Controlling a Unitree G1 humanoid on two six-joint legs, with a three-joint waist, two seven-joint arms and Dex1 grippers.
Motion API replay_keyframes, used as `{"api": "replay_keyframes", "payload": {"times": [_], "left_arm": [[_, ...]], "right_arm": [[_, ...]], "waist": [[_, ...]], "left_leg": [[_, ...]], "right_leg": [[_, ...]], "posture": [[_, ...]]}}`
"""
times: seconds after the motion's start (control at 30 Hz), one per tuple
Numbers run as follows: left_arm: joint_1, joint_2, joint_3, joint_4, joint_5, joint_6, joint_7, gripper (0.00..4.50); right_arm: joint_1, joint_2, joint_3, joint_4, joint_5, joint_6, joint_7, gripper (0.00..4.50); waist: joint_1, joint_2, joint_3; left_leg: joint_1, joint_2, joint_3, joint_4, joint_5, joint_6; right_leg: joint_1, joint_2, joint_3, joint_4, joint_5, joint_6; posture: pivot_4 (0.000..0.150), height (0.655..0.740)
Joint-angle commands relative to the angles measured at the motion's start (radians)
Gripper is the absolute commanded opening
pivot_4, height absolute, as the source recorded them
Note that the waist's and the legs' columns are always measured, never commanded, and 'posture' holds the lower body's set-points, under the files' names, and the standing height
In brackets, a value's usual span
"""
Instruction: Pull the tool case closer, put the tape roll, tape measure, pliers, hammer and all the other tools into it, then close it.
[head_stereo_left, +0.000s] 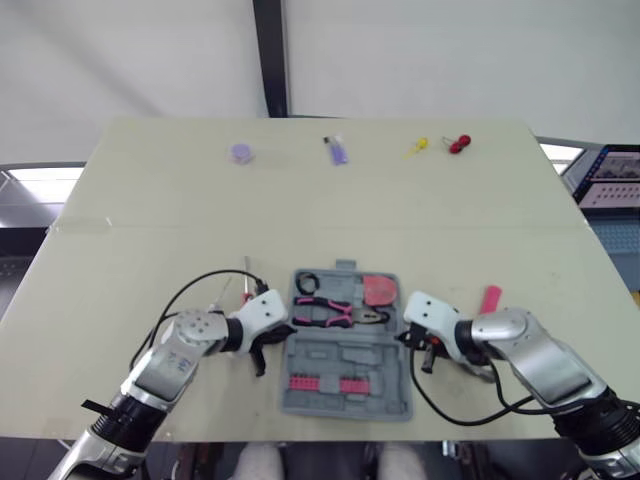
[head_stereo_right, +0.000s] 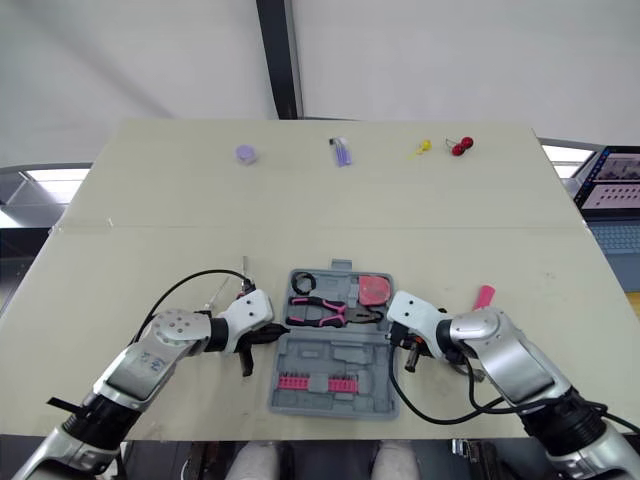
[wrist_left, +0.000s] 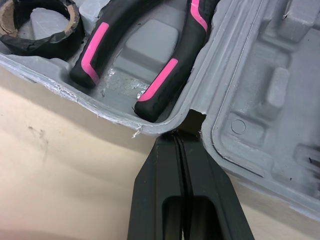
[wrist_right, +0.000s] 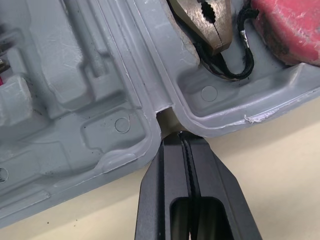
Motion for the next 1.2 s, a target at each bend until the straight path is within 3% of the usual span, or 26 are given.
{"api": "replay_keyframes", "payload": {"times": [0.03, 1.2], "left_arm": [[-0.012, -0.015, 0.002, -0.018, 0.008, -0.014, 0.008, 0.00], [0.021, 0.014, 0.017, -0.015, 0.014, -0.003, 0.001, 0.00]], "right_arm": [[-0.009, 0.015, -0.016, -0.018, -0.005, -0.035, -0.010, 0.05], [0.021, -0.002, -0.037, 0.011, -0.038, -0.056, -0.001, 0.05]], "waist": [[0.000, 0.000, 0.000], [-0.001, 0.000, 0.000]], "left_leg": [[0.000, 0.000, 0.000, 0.000, 0.000, 0.000], [0.000, 0.000, 0.000, 0.000, 0.000, 0.000]], "right_leg": [[0.000, 0.000, 0.000, 0.000, 0.000, 0.000], [0.000, 0.000, 0.000, 0.000, 0.000, 0.000]], "posture": [[0.150, 0.7400], [0.150, 0.7400]]}}
